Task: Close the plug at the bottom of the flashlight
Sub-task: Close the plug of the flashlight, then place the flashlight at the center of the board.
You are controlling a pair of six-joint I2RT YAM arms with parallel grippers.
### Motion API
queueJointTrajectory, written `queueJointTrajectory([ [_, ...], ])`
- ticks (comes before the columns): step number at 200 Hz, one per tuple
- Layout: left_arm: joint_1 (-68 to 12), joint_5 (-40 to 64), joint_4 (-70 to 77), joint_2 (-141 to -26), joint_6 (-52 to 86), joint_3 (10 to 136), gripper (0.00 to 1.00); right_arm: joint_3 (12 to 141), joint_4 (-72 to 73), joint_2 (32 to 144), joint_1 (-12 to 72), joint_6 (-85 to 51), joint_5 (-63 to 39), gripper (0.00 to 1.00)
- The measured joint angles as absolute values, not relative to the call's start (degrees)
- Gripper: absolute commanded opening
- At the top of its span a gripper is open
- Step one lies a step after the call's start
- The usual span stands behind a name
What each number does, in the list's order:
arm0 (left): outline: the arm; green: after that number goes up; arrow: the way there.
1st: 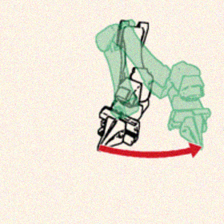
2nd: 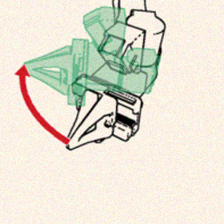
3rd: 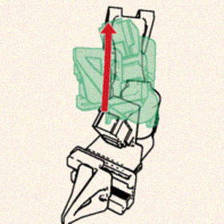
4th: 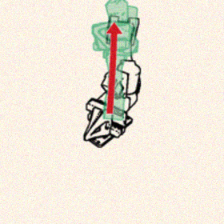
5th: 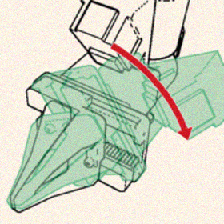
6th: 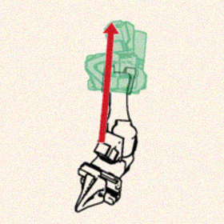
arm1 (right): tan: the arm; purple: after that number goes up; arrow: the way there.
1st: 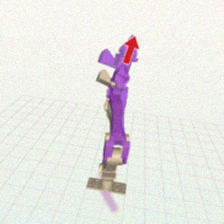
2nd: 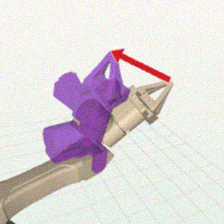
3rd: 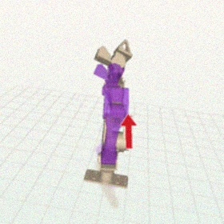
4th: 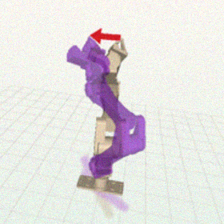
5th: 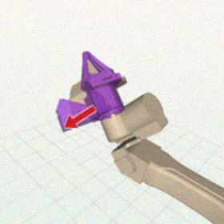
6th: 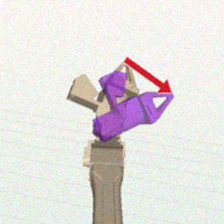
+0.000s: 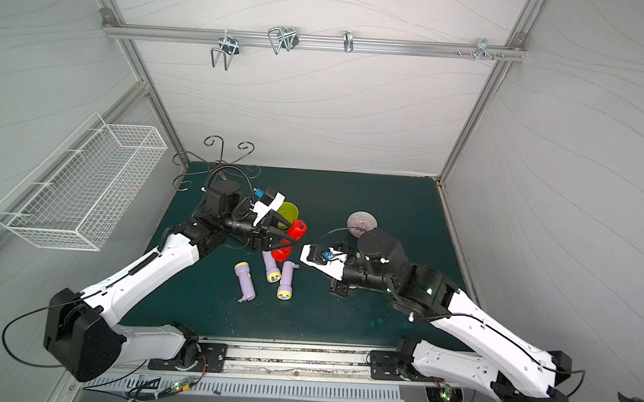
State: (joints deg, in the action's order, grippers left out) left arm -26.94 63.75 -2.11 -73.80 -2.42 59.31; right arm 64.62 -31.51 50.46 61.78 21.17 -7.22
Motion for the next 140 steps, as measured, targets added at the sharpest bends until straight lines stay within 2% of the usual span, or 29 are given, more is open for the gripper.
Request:
queueJointTrajectory([
  [32, -32.62, 45.91, -6.39, -76.42, 2.31, 61.71, 0.00, 60.97, -33.23, 45.06, 59.83, 13.15, -2.63, 0.07],
  [99, -43.13, 16.03, -14.17, -82.85, 17.78, 63.77, 0.00, 53.08, -41.28, 37.89, 52.73, -4.86, 10.00, 0.11],
  [140, -48.36, 6.15, -15.64, -92.77, 28.25, 64.53, 0.00, 51.27, -46.06, 33.54, 52.62, -11.27, 13.34, 0.17],
])
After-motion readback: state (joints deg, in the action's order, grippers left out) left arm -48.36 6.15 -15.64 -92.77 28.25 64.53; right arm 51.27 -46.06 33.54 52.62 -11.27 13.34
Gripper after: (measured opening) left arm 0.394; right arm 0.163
